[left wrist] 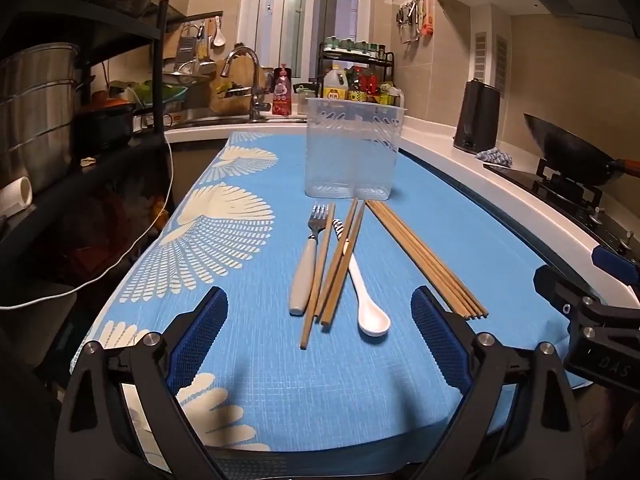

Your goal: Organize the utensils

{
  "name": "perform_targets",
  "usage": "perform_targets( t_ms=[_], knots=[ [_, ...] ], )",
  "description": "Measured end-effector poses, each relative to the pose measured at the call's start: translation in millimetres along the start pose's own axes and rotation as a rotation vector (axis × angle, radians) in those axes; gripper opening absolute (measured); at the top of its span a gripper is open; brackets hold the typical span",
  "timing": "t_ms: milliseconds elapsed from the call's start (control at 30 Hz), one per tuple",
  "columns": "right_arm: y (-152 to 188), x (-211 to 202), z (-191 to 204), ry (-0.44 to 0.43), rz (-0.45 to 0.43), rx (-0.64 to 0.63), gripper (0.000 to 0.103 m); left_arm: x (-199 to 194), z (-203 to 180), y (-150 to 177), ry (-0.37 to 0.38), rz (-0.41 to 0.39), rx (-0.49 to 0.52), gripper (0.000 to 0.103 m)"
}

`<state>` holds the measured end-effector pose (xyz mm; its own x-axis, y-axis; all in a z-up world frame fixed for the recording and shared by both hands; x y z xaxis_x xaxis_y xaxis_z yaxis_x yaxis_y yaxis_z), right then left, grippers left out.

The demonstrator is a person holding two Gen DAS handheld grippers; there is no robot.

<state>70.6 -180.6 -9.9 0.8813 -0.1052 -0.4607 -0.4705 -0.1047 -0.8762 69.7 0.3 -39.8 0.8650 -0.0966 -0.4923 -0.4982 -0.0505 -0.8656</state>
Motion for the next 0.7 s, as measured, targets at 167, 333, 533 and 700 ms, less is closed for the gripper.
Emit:
perform_targets(
  t_ms=[167, 333, 533, 700],
  knots=[
    [1.8, 3.9, -2.4, 0.008, 0.028, 0.016, 0.097, -2.5, 2.9, -3.7, 0.013, -0.024, -0.032, 0.087],
    [3.6, 6.0, -3.4, 0.005, 0.052, 0.028, 0.097, 0.0, 8.2, 1.6, 0.023, -0.008, -0.035, 0.079],
    [2.3, 3.9, 0.5, -0.011, 0.052, 0.02, 0.097, -4.5, 2.1, -2.0, 0.031, -0.02, -0.007, 0.077],
    [1.2, 0.9, 3.1, -0.013, 0.044, 0.011, 0.097, -6.5, -4.2, -3.8, 0.045, -0.028, 0.009, 0.077]
  ],
)
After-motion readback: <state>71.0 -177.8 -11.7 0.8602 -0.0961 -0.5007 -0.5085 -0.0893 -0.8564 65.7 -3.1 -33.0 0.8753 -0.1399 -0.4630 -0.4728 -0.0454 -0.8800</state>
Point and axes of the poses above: each gripper's, at about its wrist camera, not at the fingertips, and x roughly the way its jaws point, z to its left, y to its underside, the point moved 8 cm from there along x, roughly the way its jaws point, and after that the axes turned 6 degrees about y, right-handed, at the moved point
